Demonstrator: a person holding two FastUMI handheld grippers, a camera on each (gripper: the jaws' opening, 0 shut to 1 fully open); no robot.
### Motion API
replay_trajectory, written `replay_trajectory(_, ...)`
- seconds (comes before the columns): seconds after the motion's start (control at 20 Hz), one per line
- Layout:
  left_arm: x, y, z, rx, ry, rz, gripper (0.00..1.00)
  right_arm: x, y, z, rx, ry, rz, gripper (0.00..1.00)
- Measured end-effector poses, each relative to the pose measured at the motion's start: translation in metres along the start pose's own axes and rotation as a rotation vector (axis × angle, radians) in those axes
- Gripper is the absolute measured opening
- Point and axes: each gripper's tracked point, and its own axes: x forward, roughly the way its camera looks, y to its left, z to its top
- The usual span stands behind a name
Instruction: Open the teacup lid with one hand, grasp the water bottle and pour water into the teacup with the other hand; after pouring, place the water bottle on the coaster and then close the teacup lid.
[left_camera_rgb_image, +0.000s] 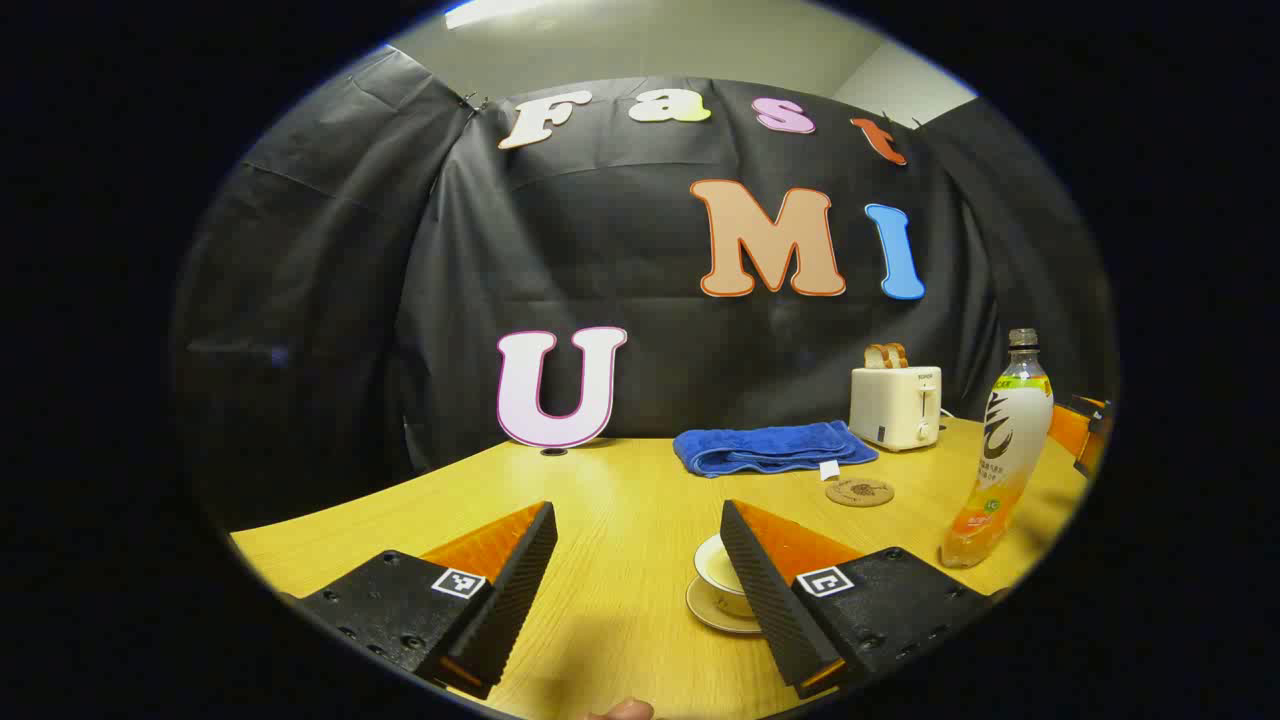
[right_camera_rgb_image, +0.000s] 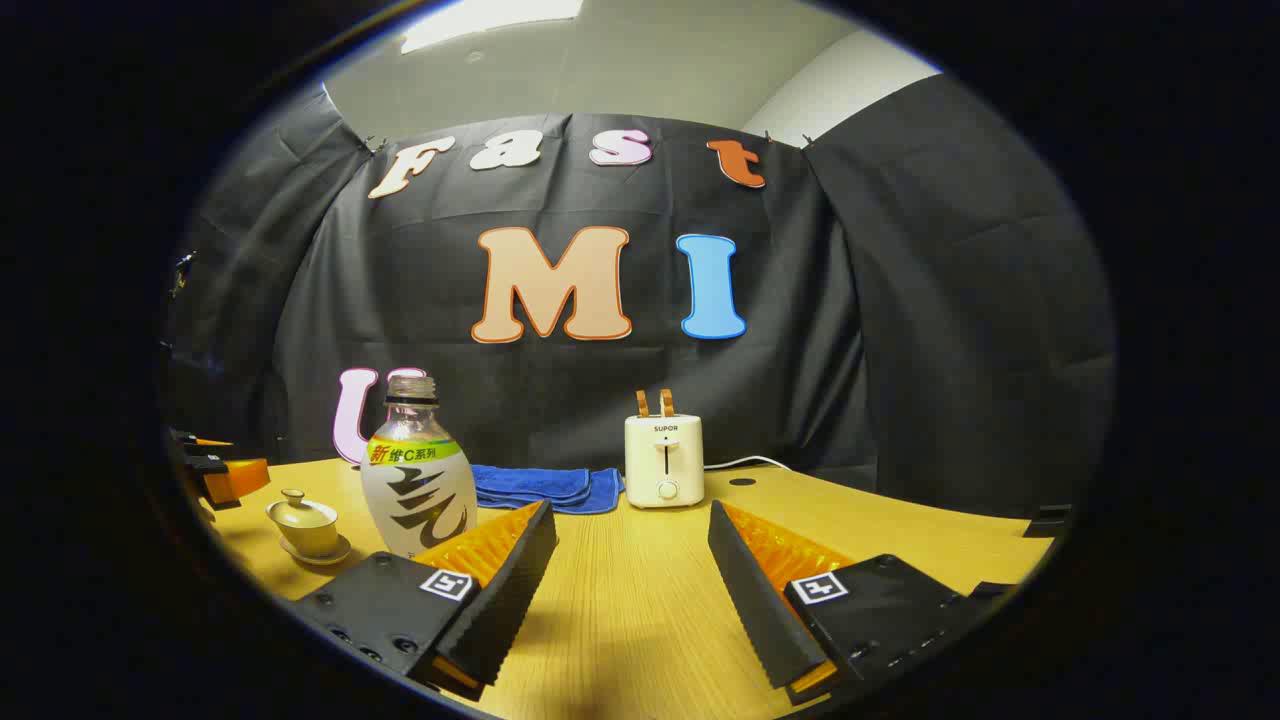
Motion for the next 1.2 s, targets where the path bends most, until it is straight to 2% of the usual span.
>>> replay_trajectory(0.05,-0.0005,0.0001,-0.0003,0.0,0.0,-0.003,0.96,-0.0006,0.0,0.0002,0.0,0.0,0.0,0.94)
replay_trajectory(0.1,-0.0004,0.0004,-0.0002,0.0,0.0,-0.004,0.96,-0.0007,0.0001,0.0006,0.0,-0.002,0.0,0.98)
replay_trajectory(0.15,-0.0004,0.0003,-0.0002,0.0,-0.001,-0.005,0.96,-0.0008,-0.0001,0.0013,0.001,-0.003,0.0,0.94)
replay_trajectory(0.75,0.0007,-0.0015,-0.0001,-0.001,-0.001,-0.019,0.96,0.0004,-0.0002,-0.0002,0.0,0.001,0.0,0.94)
replay_trajectory(0.8,0.0007,-0.0018,-0.0003,-0.001,-0.002,-0.023,0.96,0.0005,0.0001,0.0004,0.0,0.003,0.0,0.98)
replay_trajectory(0.9,-0.0001,-0.0013,-0.0005,-0.001,-0.002,-0.027,0.96,-0.0005,0.0003,-0.0004,0.0,0.002,0.0,0.98)
replay_trajectory(0.95,0.0002,-0.0015,-0.0004,-0.001,-0.003,-0.027,0.96,-0.0004,-0.0002,0.0007,0.0,0.001,0.0,0.94)
replay_trajectory(1.15,0.0004,-0.002,-0.0004,0.0,-0.003,-0.03,0.96,-0.0012,-0.0002,0.0026,0.001,-0.009,0.001,0.94)
replay_trajectory(1.2,0.0006,-0.0019,-0.0003,-0.001,-0.003,-0.03,0.96,-0.0018,-0.0004,0.0031,0.002,-0.012,0.001,0.98)
